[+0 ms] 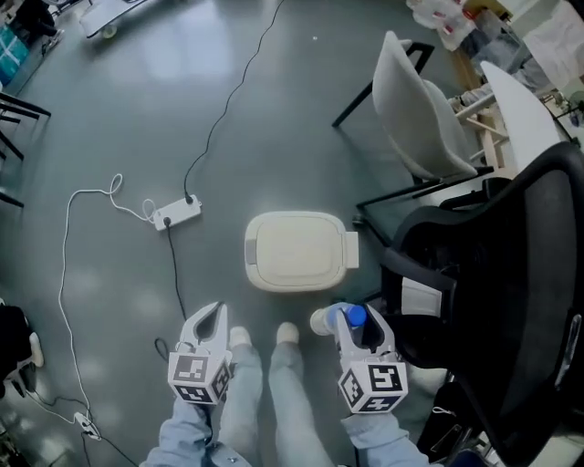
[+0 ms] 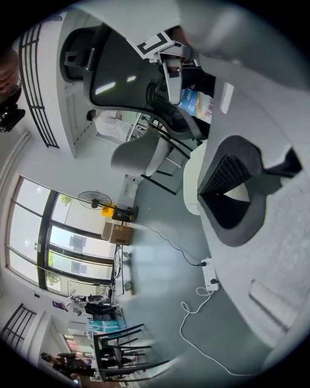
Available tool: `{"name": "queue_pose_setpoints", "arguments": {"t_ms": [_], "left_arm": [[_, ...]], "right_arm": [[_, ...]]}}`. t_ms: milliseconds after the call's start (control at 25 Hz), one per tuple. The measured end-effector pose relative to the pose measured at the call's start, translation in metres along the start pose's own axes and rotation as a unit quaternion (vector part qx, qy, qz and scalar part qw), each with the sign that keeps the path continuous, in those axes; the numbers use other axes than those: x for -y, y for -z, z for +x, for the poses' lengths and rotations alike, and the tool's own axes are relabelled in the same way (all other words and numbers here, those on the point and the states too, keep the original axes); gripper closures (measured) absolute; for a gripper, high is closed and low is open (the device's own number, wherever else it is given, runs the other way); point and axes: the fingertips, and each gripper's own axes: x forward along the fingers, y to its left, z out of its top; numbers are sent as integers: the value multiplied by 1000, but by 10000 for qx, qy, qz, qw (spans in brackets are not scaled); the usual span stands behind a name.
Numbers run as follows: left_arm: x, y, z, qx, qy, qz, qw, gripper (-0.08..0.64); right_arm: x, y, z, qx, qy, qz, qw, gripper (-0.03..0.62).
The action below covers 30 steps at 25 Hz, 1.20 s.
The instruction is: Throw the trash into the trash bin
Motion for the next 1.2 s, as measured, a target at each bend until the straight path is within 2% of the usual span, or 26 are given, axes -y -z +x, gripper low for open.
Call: {"name": "queue_pose_setpoints", "arguments": {"t_ms": [200,480,680,880,1200], "left_arm": [[-1,25,34,-74,105,83,9999,560],[6,32,72,-272,451,720,9960,560],[1,23,106,-271,483,619,9965,560],[-3,29,140,-472,476,804,9945,560],[-28,45,177,-824,289,617,9943,560]], "right_arm": [[19,37,14,-175,218,255,9993,391],[32,45,22,-243,358,408,9982,391],[36,42,30,-210,352,452,9981,391],[43,45,31,-209,404,530,9976,391],[47,50,35,-252,415,665,9966,390]]}}
